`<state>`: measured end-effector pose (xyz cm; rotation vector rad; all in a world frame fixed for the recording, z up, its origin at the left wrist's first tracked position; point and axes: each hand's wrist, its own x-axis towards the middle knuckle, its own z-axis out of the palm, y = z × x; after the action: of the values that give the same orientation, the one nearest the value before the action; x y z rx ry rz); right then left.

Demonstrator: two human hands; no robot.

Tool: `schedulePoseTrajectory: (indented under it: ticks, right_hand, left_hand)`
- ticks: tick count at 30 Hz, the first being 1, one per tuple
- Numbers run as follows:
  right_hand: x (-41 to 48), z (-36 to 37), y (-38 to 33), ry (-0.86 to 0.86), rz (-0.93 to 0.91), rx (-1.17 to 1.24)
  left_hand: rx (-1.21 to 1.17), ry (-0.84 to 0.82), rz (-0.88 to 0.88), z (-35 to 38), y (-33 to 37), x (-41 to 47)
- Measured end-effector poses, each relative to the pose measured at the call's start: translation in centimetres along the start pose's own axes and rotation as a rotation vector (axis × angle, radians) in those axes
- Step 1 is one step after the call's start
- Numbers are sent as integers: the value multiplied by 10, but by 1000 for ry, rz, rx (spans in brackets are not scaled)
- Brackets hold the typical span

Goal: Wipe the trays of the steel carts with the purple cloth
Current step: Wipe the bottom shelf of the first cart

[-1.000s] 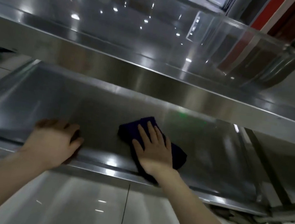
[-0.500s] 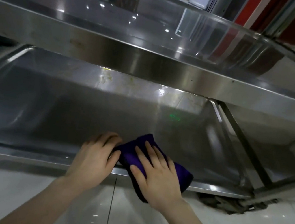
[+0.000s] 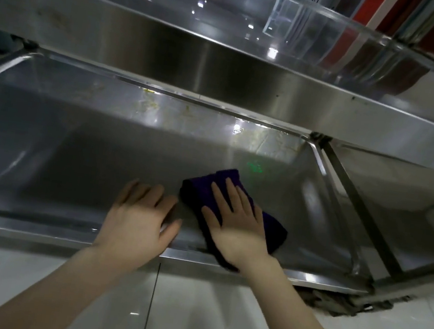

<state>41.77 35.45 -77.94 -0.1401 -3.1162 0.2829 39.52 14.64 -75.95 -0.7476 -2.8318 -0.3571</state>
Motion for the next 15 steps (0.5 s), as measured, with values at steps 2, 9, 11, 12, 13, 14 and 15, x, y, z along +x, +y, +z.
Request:
schedulePoseTrajectory:
  ticks: [2,9,11,12,13,14,15]
  right_hand:
    - [-48,-1,6,87,-42,-53]
    - [22,-4,39,51,123,-39]
    - [64,-10,49,45,223,-3]
    - [76,-13,51,27,251,4]
    - [81,-13,50,9,258,2]
    - [78,-13,48,-3,249,-9]
    - [68,-12,46,-11,226,-25]
  left_hand:
    - [-29,24,-16,3,8,7]
    - [-112,59,89,18,18,8]
    - [-100,19,78,17,18,7]
    - [-92,0,74,16,19,7]
    - [-92,-17,70,15,20,7]
    - [-97,-31,65,14,20,8]
    - [-103,-40,62,13,21,7]
